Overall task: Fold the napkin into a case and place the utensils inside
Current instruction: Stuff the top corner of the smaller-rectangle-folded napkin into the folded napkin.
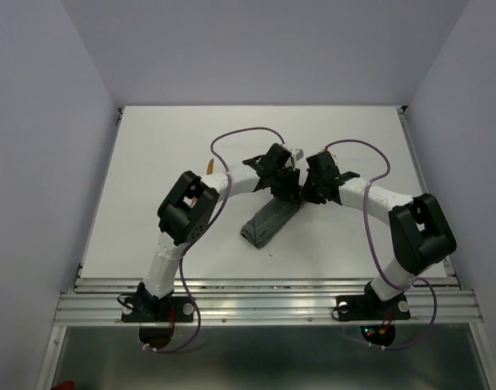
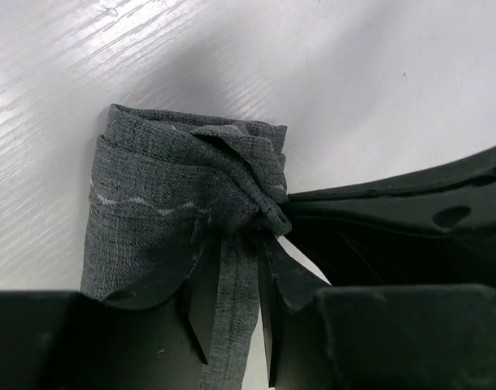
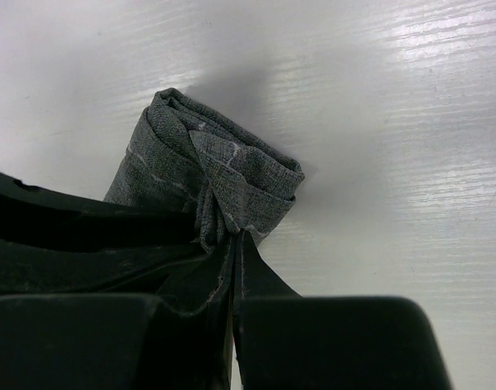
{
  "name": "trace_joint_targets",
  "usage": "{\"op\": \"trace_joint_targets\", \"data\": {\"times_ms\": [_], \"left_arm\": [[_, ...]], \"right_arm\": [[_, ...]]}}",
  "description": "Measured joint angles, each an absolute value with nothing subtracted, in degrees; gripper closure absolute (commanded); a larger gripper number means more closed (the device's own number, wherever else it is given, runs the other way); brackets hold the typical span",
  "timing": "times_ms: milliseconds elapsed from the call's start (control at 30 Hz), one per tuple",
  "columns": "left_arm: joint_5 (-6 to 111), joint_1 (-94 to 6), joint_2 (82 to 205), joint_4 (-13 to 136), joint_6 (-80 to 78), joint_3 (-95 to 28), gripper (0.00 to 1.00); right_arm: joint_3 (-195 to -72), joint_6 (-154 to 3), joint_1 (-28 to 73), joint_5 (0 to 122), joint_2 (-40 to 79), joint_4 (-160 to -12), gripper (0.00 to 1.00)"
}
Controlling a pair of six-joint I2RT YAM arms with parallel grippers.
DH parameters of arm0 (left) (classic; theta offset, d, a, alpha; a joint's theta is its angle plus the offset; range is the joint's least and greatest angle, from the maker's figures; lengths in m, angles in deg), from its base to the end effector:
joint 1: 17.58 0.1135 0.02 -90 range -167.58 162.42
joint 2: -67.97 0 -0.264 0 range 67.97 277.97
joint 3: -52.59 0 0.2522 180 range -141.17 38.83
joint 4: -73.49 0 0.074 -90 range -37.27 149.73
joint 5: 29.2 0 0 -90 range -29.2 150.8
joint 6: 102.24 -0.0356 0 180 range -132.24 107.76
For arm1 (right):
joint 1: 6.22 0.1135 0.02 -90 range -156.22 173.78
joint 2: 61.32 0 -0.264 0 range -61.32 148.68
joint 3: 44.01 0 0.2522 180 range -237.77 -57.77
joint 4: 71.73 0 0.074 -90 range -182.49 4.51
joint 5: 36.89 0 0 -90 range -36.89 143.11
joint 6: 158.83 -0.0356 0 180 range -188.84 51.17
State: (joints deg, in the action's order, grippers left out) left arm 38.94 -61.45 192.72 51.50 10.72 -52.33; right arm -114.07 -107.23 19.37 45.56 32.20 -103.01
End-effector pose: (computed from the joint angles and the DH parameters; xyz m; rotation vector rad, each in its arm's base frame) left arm 0.3423 -0.3474 0.1735 0.6537 2.3750 -0.9999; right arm 0.3002 0.1386 0.1874 0.3360 2.5158 0.2853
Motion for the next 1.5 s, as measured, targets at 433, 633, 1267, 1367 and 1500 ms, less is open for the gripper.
{"op": "trace_joint_targets", "data": {"times_ms": [433, 633, 1267, 1367, 1500], "left_arm": [[42.3, -61.5, 184.0, 50.0, 9.1, -50.3, 1.0], [46.3, -61.2, 181.3, 52.0, 10.5, -44.2, 1.0], [37.6, -60.3, 188.5, 59.1, 13.6, -47.5, 1.0], [36.7, -60.3, 189.4, 59.5, 13.8, -47.7, 1.0], [35.2, -60.2, 191.5, 59.9, 13.8, -50.6, 1.0]], "right_arm": [[-114.1, -107.4, 19.4, 45.4, 31.7, -103.0, 0.99], [-114.1, -107.4, 19.4, 45.4, 31.7, -103.0, 0.99], [-114.1, -107.4, 19.4, 45.6, 31.7, -103.0, 0.99], [-114.1, -107.4, 19.4, 45.6, 31.7, -103.0, 0.99], [-114.1, -107.4, 19.4, 45.6, 31.7, -103.1, 0.99]]}}
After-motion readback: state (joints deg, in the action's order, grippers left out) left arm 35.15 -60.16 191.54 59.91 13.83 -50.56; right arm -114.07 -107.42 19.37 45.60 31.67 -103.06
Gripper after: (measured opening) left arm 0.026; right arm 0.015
